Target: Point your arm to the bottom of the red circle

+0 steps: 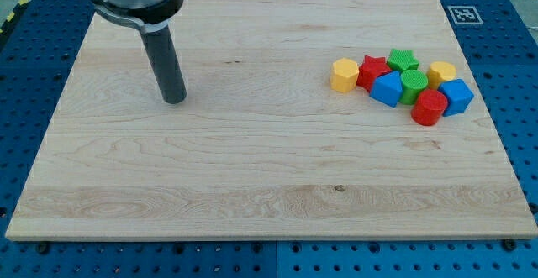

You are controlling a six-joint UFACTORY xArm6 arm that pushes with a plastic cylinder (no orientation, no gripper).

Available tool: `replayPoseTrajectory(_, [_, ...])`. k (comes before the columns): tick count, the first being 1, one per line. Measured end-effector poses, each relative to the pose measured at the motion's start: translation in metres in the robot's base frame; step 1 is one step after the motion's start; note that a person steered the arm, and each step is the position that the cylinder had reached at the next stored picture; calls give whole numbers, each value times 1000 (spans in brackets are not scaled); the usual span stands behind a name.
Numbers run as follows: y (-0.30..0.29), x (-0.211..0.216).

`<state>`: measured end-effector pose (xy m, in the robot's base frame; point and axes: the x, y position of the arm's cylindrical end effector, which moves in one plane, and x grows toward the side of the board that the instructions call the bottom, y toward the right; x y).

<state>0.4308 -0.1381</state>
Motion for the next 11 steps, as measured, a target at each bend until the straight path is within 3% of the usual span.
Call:
replayPoseTrajectory(5, [0, 7])
replayPoseTrajectory(7, [20, 37])
replayPoseTrajectory(11, [242, 73])
